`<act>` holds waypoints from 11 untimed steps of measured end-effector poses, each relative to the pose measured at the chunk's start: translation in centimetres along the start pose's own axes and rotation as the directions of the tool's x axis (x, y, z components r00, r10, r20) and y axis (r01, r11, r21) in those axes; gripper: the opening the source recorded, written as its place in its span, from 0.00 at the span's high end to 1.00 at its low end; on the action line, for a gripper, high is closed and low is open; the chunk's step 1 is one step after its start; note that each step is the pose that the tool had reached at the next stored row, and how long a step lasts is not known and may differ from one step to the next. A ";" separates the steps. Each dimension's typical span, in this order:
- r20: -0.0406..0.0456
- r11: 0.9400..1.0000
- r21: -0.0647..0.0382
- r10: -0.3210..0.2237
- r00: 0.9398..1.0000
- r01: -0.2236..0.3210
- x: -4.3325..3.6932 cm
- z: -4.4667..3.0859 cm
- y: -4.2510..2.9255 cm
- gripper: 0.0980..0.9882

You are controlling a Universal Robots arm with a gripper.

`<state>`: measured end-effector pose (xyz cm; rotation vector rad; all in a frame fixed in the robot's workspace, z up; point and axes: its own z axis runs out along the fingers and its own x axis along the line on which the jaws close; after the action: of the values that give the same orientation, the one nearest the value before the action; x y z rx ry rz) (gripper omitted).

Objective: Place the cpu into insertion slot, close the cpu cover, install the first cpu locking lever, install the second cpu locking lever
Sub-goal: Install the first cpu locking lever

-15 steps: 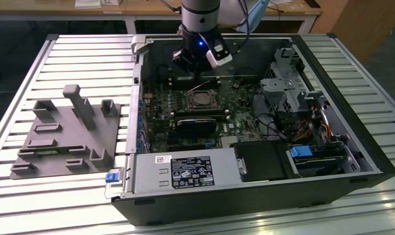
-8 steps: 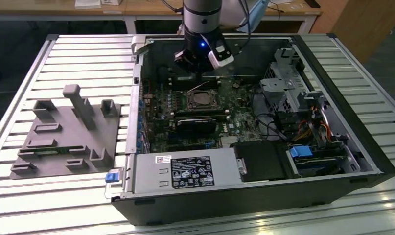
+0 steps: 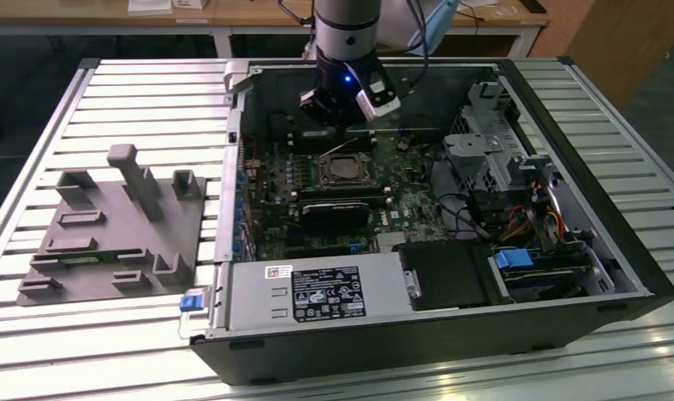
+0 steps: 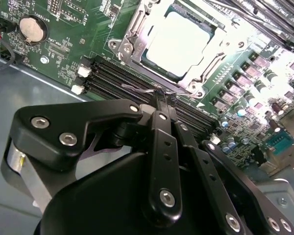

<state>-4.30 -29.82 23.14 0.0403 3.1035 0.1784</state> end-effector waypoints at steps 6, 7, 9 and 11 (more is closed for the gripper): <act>0.000 1.000 0.000 0.000 1.000 0.000 -0.28 0.31 0.12 0.98; 0.000 1.000 0.000 0.000 1.000 0.000 -0.37 0.37 0.14 0.98; 0.000 1.000 0.000 0.000 1.000 0.000 -0.50 0.46 0.21 0.98; 0.000 1.000 0.000 0.000 1.000 0.000 -0.63 0.53 0.30 0.98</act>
<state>-3.65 -29.48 22.66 0.0404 3.1034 0.1785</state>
